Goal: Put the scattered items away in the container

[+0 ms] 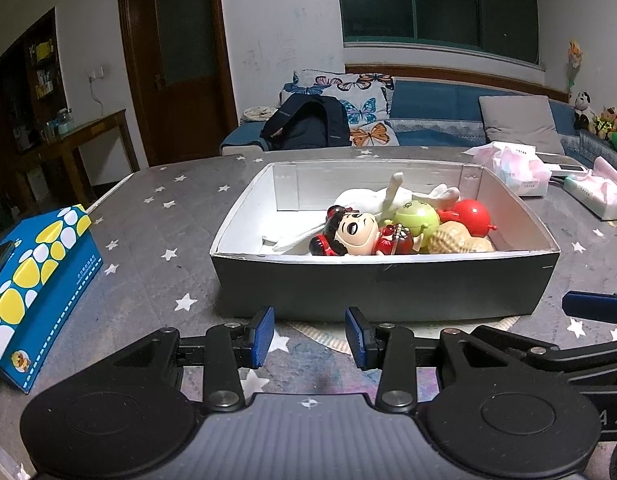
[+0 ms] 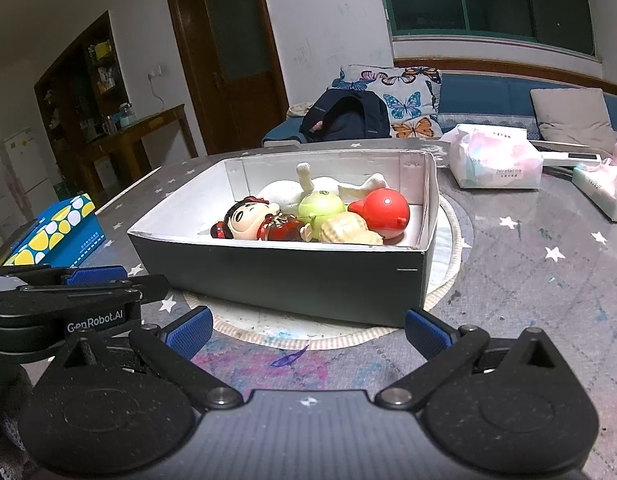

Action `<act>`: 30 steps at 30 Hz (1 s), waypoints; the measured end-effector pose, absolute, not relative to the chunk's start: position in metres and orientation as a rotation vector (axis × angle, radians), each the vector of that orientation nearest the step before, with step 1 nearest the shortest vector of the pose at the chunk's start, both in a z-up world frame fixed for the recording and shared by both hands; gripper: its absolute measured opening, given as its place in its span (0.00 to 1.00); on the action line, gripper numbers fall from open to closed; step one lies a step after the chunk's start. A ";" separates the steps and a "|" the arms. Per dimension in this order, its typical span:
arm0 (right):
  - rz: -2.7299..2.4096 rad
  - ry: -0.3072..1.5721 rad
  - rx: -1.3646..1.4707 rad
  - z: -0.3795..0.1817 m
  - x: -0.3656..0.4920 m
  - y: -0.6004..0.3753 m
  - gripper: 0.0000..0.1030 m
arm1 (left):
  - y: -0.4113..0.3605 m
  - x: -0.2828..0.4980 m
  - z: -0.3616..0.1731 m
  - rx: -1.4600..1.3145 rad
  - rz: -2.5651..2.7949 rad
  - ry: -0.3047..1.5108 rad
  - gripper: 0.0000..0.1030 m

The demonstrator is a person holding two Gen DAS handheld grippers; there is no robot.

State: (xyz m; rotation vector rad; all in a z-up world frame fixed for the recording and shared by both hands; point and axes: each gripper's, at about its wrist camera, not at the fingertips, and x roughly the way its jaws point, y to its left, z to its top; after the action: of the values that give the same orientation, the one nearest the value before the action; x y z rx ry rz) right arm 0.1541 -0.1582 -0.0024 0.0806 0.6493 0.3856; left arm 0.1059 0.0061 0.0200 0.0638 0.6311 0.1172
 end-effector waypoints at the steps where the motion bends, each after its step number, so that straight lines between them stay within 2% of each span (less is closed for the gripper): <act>1: 0.386 0.650 0.080 -0.003 0.155 -0.158 1.00 | 0.006 0.106 0.020 0.065 0.117 0.632 0.40; 30: 0.383 0.689 0.093 -0.011 0.176 -0.156 1.00 | 0.005 0.125 0.015 0.103 0.135 0.645 0.40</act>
State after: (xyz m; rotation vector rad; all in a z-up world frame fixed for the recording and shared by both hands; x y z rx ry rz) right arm 0.1756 -0.1555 -0.0112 0.0933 0.6892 0.3835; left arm 0.1248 0.0046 0.0152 0.1030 0.6449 0.1349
